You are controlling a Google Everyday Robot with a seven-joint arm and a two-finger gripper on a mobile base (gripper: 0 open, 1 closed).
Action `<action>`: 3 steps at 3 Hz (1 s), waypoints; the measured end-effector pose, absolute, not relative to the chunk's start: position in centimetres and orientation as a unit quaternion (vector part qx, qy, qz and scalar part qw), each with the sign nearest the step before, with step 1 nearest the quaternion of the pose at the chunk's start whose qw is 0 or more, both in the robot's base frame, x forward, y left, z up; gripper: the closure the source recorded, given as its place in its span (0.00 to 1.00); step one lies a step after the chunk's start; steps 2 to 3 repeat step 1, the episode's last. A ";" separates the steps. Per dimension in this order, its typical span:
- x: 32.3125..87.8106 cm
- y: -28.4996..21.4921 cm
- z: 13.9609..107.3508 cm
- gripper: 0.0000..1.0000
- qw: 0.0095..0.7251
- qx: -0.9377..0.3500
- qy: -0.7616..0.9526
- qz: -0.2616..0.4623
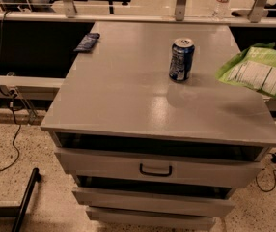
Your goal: Pick green rice chip bag
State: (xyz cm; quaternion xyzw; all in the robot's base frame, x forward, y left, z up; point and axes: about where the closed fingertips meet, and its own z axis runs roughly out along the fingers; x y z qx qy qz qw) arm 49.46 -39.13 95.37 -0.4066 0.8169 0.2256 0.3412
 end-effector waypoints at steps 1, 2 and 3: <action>50.2 -39.2 95.6 1.00 0.351 -0.403 0.816 0.220; 50.2 -39.2 95.6 1.00 0.351 -0.403 0.816 0.220; 50.2 -39.2 95.6 1.00 0.351 -0.403 0.816 0.220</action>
Offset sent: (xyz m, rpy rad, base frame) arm 0.0000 0.0000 0.0000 0.0000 0.0000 0.0000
